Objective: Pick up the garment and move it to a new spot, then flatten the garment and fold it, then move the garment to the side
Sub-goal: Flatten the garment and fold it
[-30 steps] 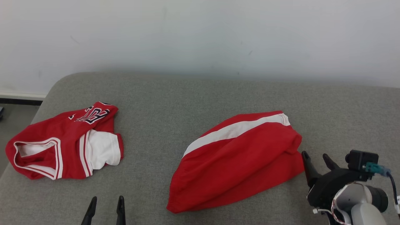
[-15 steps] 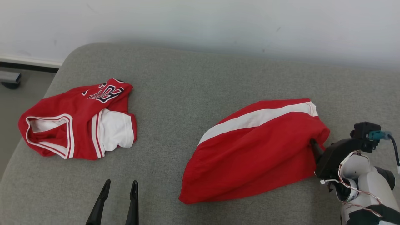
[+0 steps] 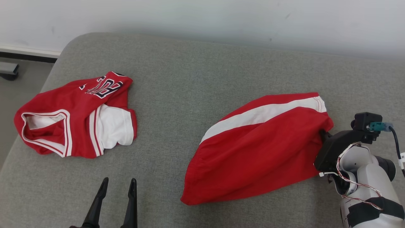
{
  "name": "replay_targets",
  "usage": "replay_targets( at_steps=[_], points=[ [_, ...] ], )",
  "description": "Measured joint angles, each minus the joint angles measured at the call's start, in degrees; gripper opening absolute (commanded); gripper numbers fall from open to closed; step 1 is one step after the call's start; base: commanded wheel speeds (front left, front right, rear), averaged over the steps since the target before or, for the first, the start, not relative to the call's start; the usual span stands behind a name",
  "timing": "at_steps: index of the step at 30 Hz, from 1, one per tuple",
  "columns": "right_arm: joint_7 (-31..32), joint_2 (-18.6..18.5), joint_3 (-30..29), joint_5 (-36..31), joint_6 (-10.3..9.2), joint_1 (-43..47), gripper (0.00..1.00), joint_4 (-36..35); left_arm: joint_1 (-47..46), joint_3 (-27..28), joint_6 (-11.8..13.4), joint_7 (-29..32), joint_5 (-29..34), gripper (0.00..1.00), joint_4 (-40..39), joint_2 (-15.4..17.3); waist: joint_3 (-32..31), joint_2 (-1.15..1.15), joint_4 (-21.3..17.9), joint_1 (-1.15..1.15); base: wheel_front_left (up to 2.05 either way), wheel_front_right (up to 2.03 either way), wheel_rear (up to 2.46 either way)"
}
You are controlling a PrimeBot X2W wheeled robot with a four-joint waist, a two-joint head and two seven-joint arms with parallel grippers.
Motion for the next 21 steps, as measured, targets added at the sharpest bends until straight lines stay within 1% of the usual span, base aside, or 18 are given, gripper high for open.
replay_targets(
  at_steps=[4, 8, 12, 18, 21],
  points=[
    [-0.9, -0.4, 1.4, 1.0, 0.0, 0.5, 0.0, -1.4, -0.2, 0.6, 0.0, 0.0, 0.0, 1.0, 0.3, -0.1, -0.3, 0.0, -0.9, 0.0, 0.0, 0.0, 0.0],
    [-1.5, -0.9, 2.0, 2.9, 0.0, 3.9, 0.0, -6.0, -0.5, 1.1, 0.0, 0.0, 0.0, 1.0, 0.6, -0.1, -1.2, 0.0, -1.6, -0.01, 0.0, 0.0, 0.0],
    [-0.8, -1.3, 3.1, 5.3, 0.0, 10.5, 0.0, -13.6, -0.3, 2.0, 0.0, 0.0, 0.0, 1.0, 0.9, -0.3, -2.1, 0.0, -2.7, -0.01, 0.0, 0.0, 0.0],
    [1.6, -1.5, 1.9, 4.9, 0.0, 22.9, 0.0, -27.4, 0.5, 3.7, 0.0, 0.0, -0.1, 1.0, 0.8, -0.6, -3.4, 0.0, -5.1, -0.01, 0.0, 0.0, 0.0],
    [3.3, -1.0, 2.1, 4.9, 0.0, 28.0, 0.0, -31.7, 0.9, 4.3, 0.0, 0.0, -0.2, 1.0, 0.9, -0.7, -4.0, 0.0, -6.5, -0.02, 0.0, 0.0, 0.0]
  ],
)
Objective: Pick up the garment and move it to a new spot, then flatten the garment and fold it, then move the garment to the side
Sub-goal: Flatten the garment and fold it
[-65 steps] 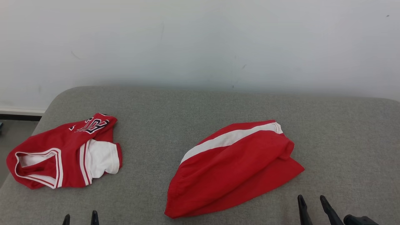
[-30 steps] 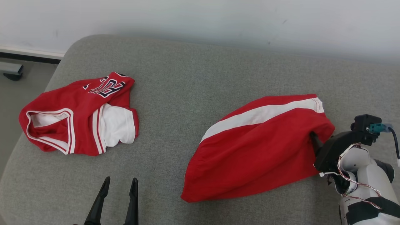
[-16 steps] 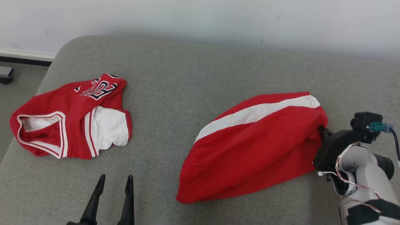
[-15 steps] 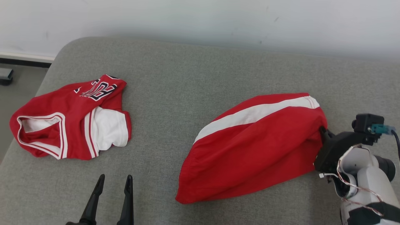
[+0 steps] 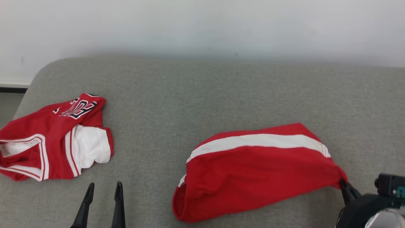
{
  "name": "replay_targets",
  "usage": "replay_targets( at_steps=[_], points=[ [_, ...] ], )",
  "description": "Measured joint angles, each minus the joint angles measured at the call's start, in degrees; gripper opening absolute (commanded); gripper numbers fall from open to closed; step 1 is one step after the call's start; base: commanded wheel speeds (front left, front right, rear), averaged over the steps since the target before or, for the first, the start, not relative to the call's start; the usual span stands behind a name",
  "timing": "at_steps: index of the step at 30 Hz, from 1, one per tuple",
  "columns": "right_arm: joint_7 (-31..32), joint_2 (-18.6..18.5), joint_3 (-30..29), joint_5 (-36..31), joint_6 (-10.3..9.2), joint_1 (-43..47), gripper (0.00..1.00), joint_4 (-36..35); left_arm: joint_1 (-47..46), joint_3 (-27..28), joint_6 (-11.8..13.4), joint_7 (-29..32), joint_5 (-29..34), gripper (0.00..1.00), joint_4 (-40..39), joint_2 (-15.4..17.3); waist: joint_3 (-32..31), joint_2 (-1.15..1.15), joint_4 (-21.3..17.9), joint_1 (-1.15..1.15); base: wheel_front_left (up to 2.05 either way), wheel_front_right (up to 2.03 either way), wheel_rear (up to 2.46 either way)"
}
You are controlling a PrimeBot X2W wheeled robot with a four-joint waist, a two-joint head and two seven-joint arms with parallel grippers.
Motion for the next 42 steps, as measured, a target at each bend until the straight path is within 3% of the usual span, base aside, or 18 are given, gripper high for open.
replay_targets(
  at_steps=[7, 18, 19, 20, 21, 27, 32, 37, 42],
  points=[
    [0.8, 0.1, 0.5, -3.7, 0.0, 5.5, 0.0, -0.5, 0.0, -0.2, 0.0, 0.0, 0.0, 1.0, 0.3, -0.1, -1.0, 0.0, -2.9, 0.0, 0.0, 0.0, 0.0],
    [-2.9, -1.1, 0.5, -9.5, 0.0, 6.5, 0.0, 8.2, -0.1, -1.0, 0.0, 0.0, 0.0, 1.0, 1.2, -0.1, -1.8, 0.0, -4.2, 0.0, 0.0, 0.0, 0.0],
    [-3.3, -1.1, 0.3, -10.0, 0.0, 6.5, 0.13, 8.9, -0.1, -1.0, 0.0, 0.0, 0.0, 1.0, 1.3, -0.1, -1.9, 0.0, -4.2, 0.0, 0.0, 0.0, 0.0],
    [-3.6, -1.1, 0.1, -10.3, 0.0, 6.5, 0.38, 9.5, -0.1, -1.0, 0.0, 0.0, 0.0, 1.0, 1.5, -0.1, -2.0, 0.0, -4.2, 0.01, 0.0, 0.0, 0.0],
    [-3.8, -1.0, -0.2, -10.4, 0.0, 6.4, 1.0, 10.0, -0.1, -0.9, 0.0, 0.0, 0.0, 1.0, 1.5, -0.1, -2.1, 0.0, -4.3, 0.01, 0.0, 0.0, 0.0],
    [-6.0, -0.4, -2.7, -10.5, 0.0, 6.7, 1.0, 9.9, 0.1, -0.7, 0.0, 0.0, 0.0, 1.0, 2.5, -0.1, -3.2, 0.0, -4.6, 0.01, 0.0, 0.0, 0.0],
    [-9.0, 0.6, -3.5, -8.9, 0.0, 10.9, 1.0, 2.7, 1.3, -0.8, 0.0, 0.0, -0.3, 1.0, 3.1, -0.2, -5.2, 0.0, -5.0, 0.01, 0.0, 0.0, 0.0],
    [-16.8, 0.9, -0.9, -6.6, 0.0, 13.7, 1.0, -5.3, 2.2, -0.3, 0.0, 0.0, -0.4, 1.0, 3.1, -0.3, -6.5, 0.0, -5.6, 0.0, 0.0, 0.0, 0.0],
    [-26.0, 1.0, 5.1, -5.9, 0.0, 14.4, 1.0, -7.5, 2.5, 0.0, 0.0, 0.0, -1.0, 1.0, 3.5, -0.3, -7.1, 0.0, -6.3, 0.01, 0.0, 0.0, 0.0]
  ],
)
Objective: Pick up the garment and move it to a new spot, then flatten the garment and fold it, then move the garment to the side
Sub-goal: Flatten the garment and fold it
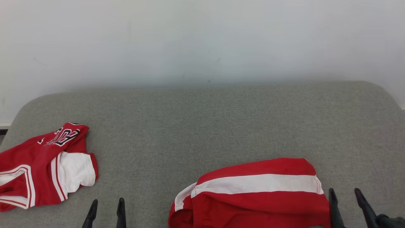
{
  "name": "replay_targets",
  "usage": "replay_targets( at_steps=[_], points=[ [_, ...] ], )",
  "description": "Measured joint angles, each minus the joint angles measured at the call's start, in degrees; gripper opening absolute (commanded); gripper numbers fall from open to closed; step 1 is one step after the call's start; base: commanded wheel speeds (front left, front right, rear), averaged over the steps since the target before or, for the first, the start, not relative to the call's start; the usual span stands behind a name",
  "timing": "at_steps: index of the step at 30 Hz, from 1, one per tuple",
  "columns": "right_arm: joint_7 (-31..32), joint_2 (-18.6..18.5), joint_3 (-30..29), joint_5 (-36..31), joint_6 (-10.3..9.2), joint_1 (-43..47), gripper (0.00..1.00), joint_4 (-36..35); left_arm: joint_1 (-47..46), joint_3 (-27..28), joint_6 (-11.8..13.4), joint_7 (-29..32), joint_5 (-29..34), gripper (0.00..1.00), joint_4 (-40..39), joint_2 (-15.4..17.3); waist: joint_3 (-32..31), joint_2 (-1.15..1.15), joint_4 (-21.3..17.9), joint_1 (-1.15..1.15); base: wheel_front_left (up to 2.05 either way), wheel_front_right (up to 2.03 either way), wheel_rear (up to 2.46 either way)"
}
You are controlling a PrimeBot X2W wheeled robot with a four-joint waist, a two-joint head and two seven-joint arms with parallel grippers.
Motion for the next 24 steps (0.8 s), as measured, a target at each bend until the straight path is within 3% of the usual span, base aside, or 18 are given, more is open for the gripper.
replay_targets(
  at_steps=[5, 12, 17, 24],
  points=[
    [-7.8, -0.1, 5.9, -0.8, 0.0, 0.0, 1.0, 1.2, 0.2, -0.4, 0.0, 0.0, -0.6, 1.0, 1.1, 0.0, -0.7, 0.0, -0.2, 0.0, 0.0, 0.0, 0.0],
    [-10.4, -0.2, 9.4, -0.1, 0.0, 0.2, 1.0, 6.3, 0.1, -3.2, 0.0, 0.0, -1.2, 1.0, 5.3, 0.0, -1.0, 0.0, -0.4, 0.0, 0.0, 0.0, 0.0],
    [-10.7, -0.2, 9.6, 0.0, 0.0, -0.7, 1.0, 6.9, -2.7, -8.2, 0.0, 0.1, -1.8, 1.0, 10.8, 1.9, -0.9, 0.0, -0.8, 0.0, 0.0, 0.0, 0.0],
    [-10.8, -0.4, 10.0, 0.4, 0.0, -1.9, 1.0, 7.4, -10.9, -18.9, 0.0, 4.9, -3.1, 1.0, 20.6, 7.0, -0.3, 0.0, -2.7, 0.01, 0.0, 0.0, 0.0]
  ],
)
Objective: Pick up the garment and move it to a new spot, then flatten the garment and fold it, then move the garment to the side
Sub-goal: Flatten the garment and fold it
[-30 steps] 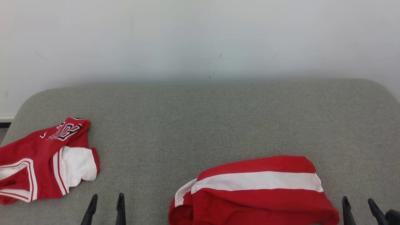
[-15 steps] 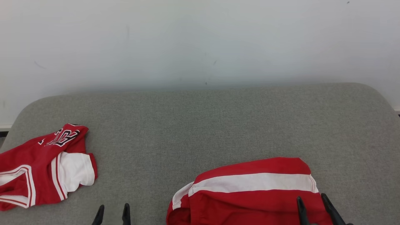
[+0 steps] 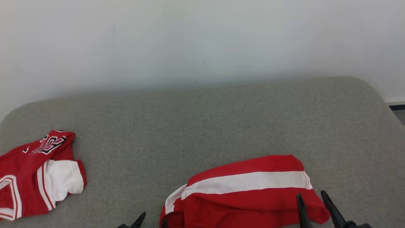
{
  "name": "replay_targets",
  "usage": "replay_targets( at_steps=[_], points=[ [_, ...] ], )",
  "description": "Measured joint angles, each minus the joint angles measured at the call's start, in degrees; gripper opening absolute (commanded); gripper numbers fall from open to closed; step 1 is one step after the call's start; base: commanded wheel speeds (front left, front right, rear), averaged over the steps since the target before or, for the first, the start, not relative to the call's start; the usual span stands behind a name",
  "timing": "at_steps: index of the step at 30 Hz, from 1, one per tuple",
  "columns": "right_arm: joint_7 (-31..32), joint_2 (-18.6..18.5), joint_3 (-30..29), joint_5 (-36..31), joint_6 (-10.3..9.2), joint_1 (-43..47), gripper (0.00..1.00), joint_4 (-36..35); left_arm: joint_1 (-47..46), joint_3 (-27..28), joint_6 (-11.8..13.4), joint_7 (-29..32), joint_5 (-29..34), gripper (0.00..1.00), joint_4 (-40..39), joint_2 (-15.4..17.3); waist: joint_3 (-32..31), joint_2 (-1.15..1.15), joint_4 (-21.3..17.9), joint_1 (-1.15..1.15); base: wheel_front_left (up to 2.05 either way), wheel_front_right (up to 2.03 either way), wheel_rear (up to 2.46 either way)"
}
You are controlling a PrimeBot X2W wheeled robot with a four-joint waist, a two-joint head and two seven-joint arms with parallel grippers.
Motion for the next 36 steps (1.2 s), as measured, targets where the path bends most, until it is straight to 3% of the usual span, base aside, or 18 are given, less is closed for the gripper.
replay_targets(
  at_steps=[8, 18, 19, 21, 27, 32, 36],
  points=[
    [-0.1, 0.1, 0.5, 0.3, 0.0, -0.8, 1.0, 0.0, -7.2, -5.9, 0.0, 2.2, -1.2, 1.0, 9.3, 2.5, 1.0, 0.0, -3.4, 0.0, 0.0, 0.0, 0.0],
    [-0.1, 0.2, 0.4, 0.3, 0.0, -1.2, 1.0, -0.1, -11.5, -5.0, 0.9, -2.0, -2.7, 1.0, 15.4, 2.1, 2.3, 0.0, -7.2, 0.0, 0.0, 0.0, 0.0],
    [-0.1, 0.2, 0.5, 0.3, 0.0, -1.2, 1.0, -0.1, -11.7, -4.9, 0.9, -2.3, -2.7, 0.74, 15.9, 2.1, 2.4, 0.0, -7.4, 0.0, 0.0, 0.0, 0.0],
    [-0.1, 0.2, 0.7, 0.4, 0.0, -1.2, 1.0, -0.1, -12.1, -4.4, 1.5, -2.7, -3.1, 0.0, 16.8, 1.6, 2.6, 0.0, -7.7, 0.0, 0.0, 0.0, 0.0],
    [-0.1, 0.3, 0.8, 0.6, 0.0, -1.6, 1.0, -0.1, -15.0, 0.1, 3.4, -4.4, -6.3, 0.0, 17.9, 0.1, 3.1, 0.0, -8.2, 0.0, 0.0, 0.0, 0.0],
    [-0.1, 0.3, 1.5, 0.7, 0.0, -2.1, 1.0, 0.0, -16.8, 5.5, 2.4, -4.7, -12.8, 0.0, 19.2, -2.5, 3.5, 0.0, -8.8, 0.0, 0.0, 0.0, 0.0],
    [-0.1, 0.4, 2.1, 0.8, 0.0, -2.5, 1.0, 0.1, -18.9, 7.5, 2.1, -4.8, -13.9, 0.0, 21.3, -2.7, 4.0, 0.0, -9.5, 0.0, 0.0, 0.0, 0.0]
  ],
)
